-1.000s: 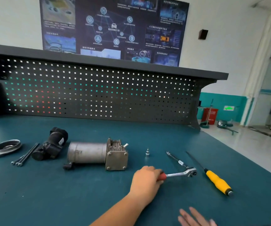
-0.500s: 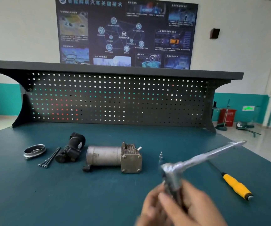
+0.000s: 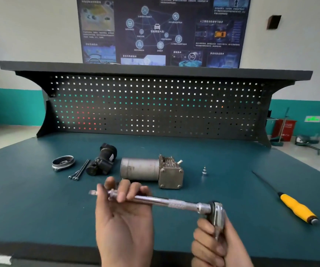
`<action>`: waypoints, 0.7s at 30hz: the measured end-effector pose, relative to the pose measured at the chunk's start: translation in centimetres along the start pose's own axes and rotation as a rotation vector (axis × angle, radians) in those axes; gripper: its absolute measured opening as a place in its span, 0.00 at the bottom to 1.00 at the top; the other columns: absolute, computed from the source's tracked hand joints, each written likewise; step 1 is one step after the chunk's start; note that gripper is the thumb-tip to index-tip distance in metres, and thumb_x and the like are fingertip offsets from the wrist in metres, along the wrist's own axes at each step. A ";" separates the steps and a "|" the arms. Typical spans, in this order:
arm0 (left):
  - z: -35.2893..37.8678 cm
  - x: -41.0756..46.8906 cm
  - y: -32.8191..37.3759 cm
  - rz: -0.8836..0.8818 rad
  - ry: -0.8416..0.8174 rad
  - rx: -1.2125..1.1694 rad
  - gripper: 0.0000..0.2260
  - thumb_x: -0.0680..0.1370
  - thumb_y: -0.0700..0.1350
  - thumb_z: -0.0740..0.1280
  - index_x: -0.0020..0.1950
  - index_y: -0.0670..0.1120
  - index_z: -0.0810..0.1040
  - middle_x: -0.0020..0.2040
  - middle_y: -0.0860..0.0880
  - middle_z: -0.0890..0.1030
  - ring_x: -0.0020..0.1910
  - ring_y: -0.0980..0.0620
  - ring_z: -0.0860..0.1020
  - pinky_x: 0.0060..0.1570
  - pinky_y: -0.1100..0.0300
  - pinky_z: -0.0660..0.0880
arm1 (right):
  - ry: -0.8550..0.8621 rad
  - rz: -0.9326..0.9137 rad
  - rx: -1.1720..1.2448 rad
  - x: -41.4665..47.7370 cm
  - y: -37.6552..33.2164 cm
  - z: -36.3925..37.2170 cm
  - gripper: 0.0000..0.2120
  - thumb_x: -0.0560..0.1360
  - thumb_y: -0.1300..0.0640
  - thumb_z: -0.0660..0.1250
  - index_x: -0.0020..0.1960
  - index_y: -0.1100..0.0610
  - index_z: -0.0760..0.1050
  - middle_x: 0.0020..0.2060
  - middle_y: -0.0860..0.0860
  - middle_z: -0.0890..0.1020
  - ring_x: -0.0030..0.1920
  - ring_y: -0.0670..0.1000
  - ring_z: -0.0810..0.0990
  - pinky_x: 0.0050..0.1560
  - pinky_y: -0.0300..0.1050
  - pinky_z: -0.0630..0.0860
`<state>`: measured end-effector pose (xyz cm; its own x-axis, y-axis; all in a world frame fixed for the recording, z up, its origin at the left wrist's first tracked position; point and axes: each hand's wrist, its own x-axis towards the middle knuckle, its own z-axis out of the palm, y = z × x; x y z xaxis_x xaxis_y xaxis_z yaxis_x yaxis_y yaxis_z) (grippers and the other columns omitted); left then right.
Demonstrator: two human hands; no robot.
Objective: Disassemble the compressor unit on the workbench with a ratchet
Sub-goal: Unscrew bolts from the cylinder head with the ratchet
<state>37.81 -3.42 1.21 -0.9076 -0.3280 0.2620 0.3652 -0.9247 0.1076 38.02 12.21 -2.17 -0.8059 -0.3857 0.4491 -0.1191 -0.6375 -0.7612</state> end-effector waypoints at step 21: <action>0.3 0.9 1.1 -0.241 -0.030 0.255 0.10 0.72 0.53 0.59 0.35 0.48 0.67 0.25 0.55 0.62 0.24 0.59 0.50 0.15 0.70 0.56 | 0.472 0.113 -0.770 -1.5 0.3 5.0 0.12 0.62 0.63 0.78 0.28 0.47 0.83 0.28 0.46 0.83 0.27 0.36 0.78 0.32 0.24 0.69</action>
<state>37.46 -4.70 1.84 -0.9690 -0.0968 0.2272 0.1844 -0.8957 0.4046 42.13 9.27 -0.70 -0.9699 0.0027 0.2436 -0.2427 0.0749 -0.9672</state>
